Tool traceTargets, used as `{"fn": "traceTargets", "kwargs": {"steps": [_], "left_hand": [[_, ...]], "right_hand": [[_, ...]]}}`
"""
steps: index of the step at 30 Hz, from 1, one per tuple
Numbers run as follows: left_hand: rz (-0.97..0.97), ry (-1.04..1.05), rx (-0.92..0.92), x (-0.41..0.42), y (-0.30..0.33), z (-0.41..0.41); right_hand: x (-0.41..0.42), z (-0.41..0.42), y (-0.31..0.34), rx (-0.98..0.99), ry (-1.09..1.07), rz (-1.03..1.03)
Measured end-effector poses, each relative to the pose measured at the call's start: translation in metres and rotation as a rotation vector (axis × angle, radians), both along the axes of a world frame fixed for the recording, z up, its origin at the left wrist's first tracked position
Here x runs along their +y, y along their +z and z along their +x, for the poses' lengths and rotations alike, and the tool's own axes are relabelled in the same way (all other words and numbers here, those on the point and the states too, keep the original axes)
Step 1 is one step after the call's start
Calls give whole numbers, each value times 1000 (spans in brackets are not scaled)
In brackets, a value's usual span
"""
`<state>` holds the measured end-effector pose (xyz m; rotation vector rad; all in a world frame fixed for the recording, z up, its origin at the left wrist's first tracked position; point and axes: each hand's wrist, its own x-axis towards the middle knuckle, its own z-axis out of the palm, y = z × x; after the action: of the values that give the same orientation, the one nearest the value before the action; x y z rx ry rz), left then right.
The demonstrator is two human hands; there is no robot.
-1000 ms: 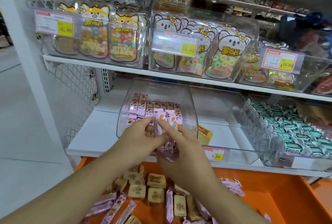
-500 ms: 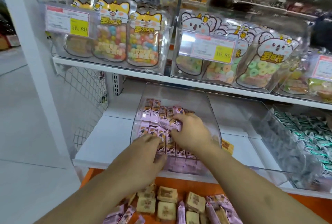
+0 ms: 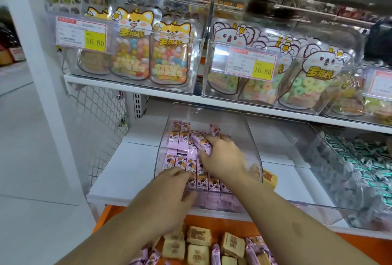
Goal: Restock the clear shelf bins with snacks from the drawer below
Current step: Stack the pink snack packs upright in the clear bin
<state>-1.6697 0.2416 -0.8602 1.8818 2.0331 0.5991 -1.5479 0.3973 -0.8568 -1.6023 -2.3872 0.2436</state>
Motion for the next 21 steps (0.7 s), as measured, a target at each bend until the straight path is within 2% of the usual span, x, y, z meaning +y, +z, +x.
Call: {"fn": "traceTargets", "kwargs": {"steps": [7, 10, 13, 21], "left_hand": [[-3, -37, 18, -2, 0, -4], [-10, -40, 20, -2, -1, -4], [-13, -39, 24, -2, -2, -5], [-26, -32, 57, -1, -3, -3]], "right_hand": [[-1, 16, 2, 35, 164, -165], [2, 24, 4, -7, 195, -184], [6, 29, 5, -62, 301, -163], [19, 6, -1, 49, 337, -41]]}}
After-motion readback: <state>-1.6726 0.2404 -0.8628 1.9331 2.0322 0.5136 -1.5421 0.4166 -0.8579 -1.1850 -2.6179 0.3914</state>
